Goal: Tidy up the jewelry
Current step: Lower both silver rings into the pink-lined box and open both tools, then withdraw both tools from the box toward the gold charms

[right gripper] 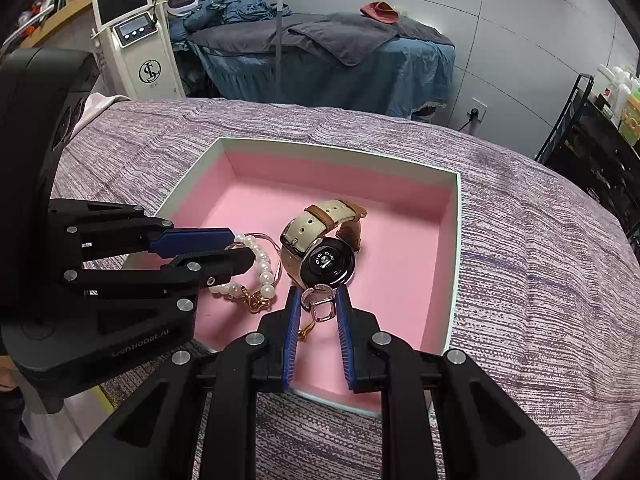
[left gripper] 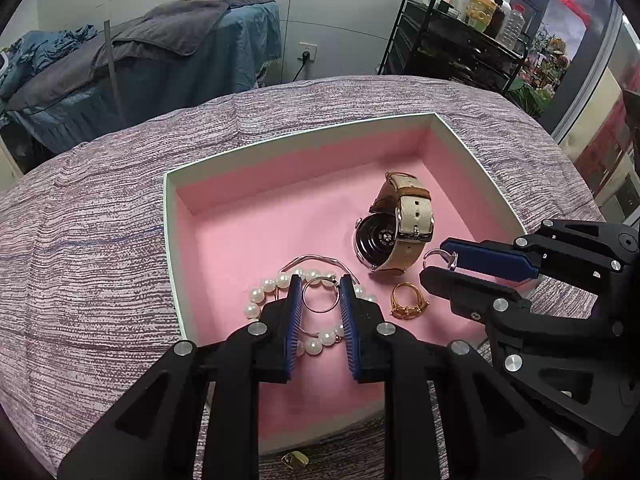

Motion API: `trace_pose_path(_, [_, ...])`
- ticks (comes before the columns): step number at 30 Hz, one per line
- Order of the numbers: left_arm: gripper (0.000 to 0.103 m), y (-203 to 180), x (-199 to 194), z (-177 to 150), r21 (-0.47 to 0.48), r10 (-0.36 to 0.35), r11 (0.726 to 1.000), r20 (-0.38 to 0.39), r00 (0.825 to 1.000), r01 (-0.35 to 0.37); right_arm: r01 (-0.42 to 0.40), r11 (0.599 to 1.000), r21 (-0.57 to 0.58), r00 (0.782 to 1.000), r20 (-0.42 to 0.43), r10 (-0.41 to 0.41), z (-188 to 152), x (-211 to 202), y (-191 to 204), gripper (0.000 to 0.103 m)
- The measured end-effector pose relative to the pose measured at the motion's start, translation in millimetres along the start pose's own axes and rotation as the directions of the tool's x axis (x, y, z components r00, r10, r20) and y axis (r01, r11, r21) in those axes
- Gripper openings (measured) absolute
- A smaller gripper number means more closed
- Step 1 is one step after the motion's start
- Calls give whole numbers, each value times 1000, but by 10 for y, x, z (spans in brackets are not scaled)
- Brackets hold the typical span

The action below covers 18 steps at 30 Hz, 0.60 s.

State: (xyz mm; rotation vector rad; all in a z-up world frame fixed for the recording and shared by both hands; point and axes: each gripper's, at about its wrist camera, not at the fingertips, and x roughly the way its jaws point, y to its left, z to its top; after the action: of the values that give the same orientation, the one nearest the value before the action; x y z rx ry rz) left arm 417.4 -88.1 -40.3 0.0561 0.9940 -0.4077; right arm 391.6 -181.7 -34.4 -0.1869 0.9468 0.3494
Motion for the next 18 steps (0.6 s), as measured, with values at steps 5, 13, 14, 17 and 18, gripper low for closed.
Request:
trace_pose_path(5, [20, -10, -3, -17, 9, 6, 1000, 3, 1000, -6, 18, 1000, -20, 1000, -14, -18, -12, 63, 16, 18])
trace_pose_path(13, [23, -23, -83, 17, 6, -6, 1000, 34, 999, 6, 21, 1000, -19, 1000, 0, -21, -34, 31, 32, 27])
trace_pose_path(14, [26, -23, -116, 23, 3, -14, 1000, 43, 999, 14, 22, 1000, -20, 1000, 5, -22, -37, 21, 34, 28])
trace_pose_path(17, [45, -7, -226, 29, -13, -20, 1000, 79, 997, 21, 22, 1000, -10, 1000, 15, -21, -50, -18, 25, 29])
trace_pose_path(18, [47, -2, -277, 27, -20, -29, 999, 93, 995, 31, 20, 1000, -7, 1000, 23, -20, -61, -42, 27, 31])
